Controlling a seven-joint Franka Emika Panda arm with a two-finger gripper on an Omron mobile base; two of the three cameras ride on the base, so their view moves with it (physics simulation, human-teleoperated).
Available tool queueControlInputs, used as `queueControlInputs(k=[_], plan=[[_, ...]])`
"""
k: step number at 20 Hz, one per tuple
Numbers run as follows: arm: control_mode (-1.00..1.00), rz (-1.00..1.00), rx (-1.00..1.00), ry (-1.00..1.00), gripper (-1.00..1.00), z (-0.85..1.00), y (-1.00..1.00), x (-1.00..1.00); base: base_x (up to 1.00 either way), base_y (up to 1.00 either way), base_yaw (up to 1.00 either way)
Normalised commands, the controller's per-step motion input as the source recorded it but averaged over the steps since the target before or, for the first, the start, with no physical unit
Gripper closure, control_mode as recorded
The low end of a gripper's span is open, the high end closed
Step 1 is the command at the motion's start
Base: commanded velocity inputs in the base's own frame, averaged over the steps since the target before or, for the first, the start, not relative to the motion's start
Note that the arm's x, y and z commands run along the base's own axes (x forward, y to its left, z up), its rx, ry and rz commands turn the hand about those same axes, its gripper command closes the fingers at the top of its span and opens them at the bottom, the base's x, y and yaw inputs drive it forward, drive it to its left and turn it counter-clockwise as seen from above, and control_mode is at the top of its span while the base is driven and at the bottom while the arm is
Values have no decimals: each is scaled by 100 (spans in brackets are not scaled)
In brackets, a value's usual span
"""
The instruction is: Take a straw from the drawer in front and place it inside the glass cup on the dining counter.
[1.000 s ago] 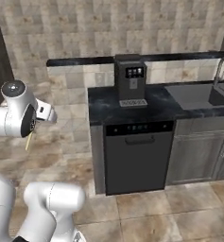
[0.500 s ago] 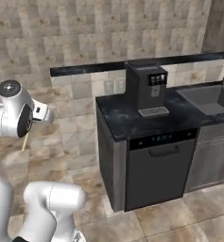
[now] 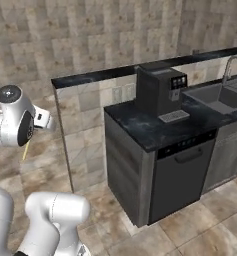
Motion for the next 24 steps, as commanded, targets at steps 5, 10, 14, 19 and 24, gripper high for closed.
queueControlInputs(k=[5, 10, 14, 19, 24], plan=[[100, 0, 0, 0, 100, 0, 0, 0, 15, 100, -35], [100, 0, 0, 0, 100, 0, 0, 0, 14, 100, -33], [100, 0, 0, 0, 100, 0, 0, 0, 14, 100, -33], [100, 0, 0, 0, 100, 0, 0, 0, 16, 100, -32], [100, 0, 0, 0, 100, 0, 0, 0, 13, 100, -31]])
